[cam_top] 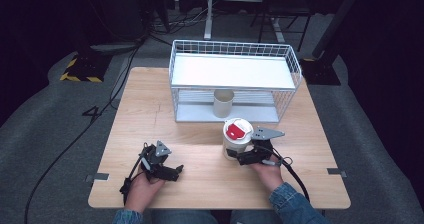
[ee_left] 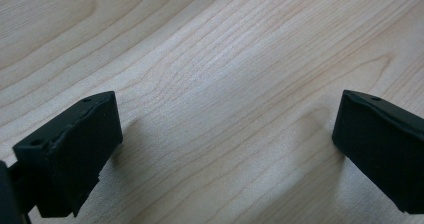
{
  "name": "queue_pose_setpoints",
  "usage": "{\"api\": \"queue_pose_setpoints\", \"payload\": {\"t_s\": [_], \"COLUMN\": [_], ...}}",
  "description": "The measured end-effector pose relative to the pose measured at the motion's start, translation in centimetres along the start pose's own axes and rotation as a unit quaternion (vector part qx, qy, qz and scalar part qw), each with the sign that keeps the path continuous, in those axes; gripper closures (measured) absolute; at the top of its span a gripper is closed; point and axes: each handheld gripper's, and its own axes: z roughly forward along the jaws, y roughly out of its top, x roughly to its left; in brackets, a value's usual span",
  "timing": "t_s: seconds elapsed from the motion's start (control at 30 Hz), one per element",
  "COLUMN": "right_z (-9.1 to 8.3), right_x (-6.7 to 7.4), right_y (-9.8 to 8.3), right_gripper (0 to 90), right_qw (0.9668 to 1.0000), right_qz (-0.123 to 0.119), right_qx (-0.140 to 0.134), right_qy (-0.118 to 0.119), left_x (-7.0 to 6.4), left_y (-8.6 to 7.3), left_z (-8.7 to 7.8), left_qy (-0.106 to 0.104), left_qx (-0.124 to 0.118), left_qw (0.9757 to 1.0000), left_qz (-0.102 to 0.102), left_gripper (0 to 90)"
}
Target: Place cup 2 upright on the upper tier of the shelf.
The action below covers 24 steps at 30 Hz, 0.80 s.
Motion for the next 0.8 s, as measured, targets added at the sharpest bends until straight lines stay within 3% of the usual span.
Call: {"api": "queue_pose_setpoints", "payload": {"t_s": [0.8], "right_z": [-0.16], "right_x": [0.22], "right_y": [0.16], "right_gripper": [11.9], "right_qw": [0.9996], "right_qz": [-0.026], "right_qx": [0.001], "right_qy": [-0.006], "left_x": [-0.01], "left_y": [0.0], "left_z": [0.0], "left_qy": [0.0], "left_qx": [0.001], "left_qw": [1.0], "left_qz": [-0.001], "left_gripper": [0.2]}}
